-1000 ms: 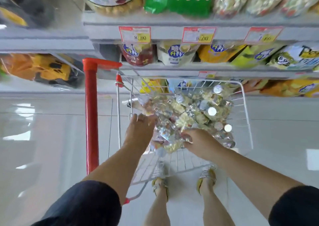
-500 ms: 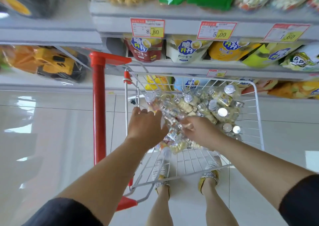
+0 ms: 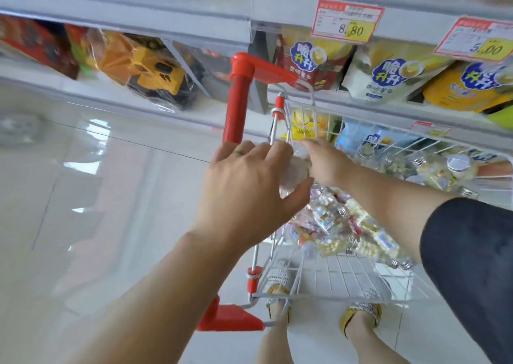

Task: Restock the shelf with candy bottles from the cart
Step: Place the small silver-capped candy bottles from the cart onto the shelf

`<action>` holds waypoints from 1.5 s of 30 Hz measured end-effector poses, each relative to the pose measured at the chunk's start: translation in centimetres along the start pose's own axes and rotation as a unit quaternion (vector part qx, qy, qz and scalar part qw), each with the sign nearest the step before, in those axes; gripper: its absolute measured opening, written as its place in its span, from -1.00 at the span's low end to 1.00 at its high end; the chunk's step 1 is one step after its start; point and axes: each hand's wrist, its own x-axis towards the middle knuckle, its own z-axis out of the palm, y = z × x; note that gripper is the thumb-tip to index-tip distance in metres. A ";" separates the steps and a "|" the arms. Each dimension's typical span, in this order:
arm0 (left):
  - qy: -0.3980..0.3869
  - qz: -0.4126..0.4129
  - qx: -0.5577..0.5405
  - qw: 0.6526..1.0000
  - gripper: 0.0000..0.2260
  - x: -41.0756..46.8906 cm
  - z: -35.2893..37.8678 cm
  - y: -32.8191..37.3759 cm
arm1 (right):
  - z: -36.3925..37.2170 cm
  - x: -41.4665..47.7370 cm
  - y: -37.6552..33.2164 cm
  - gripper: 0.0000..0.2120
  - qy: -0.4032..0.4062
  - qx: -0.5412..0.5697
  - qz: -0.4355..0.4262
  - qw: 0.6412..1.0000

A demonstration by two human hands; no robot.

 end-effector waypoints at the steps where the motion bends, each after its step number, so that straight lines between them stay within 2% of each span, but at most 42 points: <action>1: -0.002 -0.003 -0.001 1.000 -0.68 -0.3 0.2 -0.2 | 0.4 0.4 0.2 -0.39 0.009 -0.009 0.001 1.000; 7: -0.008 -0.019 0.000 1.000 -0.70 -1.3 0.5 0.2 | 0.9 -0.4 0.3 -0.58 0.073 -0.016 -0.030 0.997; 10: -0.027 -0.016 0.000 1.000 -0.68 -1.3 -0.6 1.4 | -0.3 -4.2 0.4 -0.53 0.088 0.083 -0.032 0.992; 13: -0.046 -0.011 0.000 0.999 -0.64 -0.8 -2.6 3.3 | -3.5 -9.4 0.1 -0.59 0.117 0.200 -0.029 0.972; 18: -0.033 -0.015 -0.007 0.999 -0.64 0.4 -8.1 8.5 | -12.3 -19.5 -0.5 -0.68 0.139 0.330 -0.012 0.934; 22: -0.063 -0.074 -0.075 0.992 -0.61 1.5 -12.7 13.5 | -19.8 -28.0 -0.8 -0.55 0.154 0.410 -0.017 0.899; 24: -0.063 -0.109 -0.150 0.981 -0.60 1.8 -14.7 16.1 | -22.8 -32.1 -0.7 -0.41 0.160 0.458 -0.021 0.874; 25: -0.059 -0.122 -0.198 0.971 -0.60 1.9 -15.8 17.6 | -24.0 -33.9 -0.4 -0.41 0.163 0.486 -0.029 0.858; 27: -0.052 -0.145 -0.314 0.937 -0.60 1.9 -17.5 20.4 | -25.9 -37.2 0.3 -0.49 0.161 0.554 -0.038 0.816; 29: -0.059 -0.171 -0.441 0.879 -0.58 1.8 -19.2 23.4 | -27.8 -40.2 0.8 -0.58 0.149 0.619 -0.048 0.769; 31: -0.078 -0.198 -0.559 0.801 -0.69 1.6 -20.0 26.2 | -29.2 -42.7 1.1 -0.66 0.139 0.652 -0.055 0.743; 33: -0.111 -0.207 -0.647 0.725 -0.63 1.7 -20.3 28.7 | -30.2 -44.5 1.8 -0.72 0.153 0.657 -0.054 0.736; 34: -0.119 -0.208 -0.675 0.698 -0.60 1.7 -20.4 29.9 | -30.7 -45.4 1.9 -0.77 0.163 0.661 -0.054 0.731; 37: -0.116 -0.204 -0.728 0.644 -0.81 2.2 -20.5 32.7 | -32.2 -47.3 2.4 -0.93 0.200 0.685 -0.038 0.699; 40: -0.121 -0.248 -0.816 0.509 -0.51 3.5 -20.8 34.9 | -33.6 -48.7 2.7 -0.77 0.226 0.683 -0.006 0.694; 43: -0.140 -0.270 -0.853 0.424 -0.52 4.6 -21.9 36.6 | -34.5 -49.5 3.1 -0.66 0.220 0.717 0.001 0.661; 45: -0.160 -0.276 -0.867 0.383 -0.48 5.4 -22.4 37.4 | -35.2 -49.9 2.9 -0.77 0.207 0.737 0.004 0.643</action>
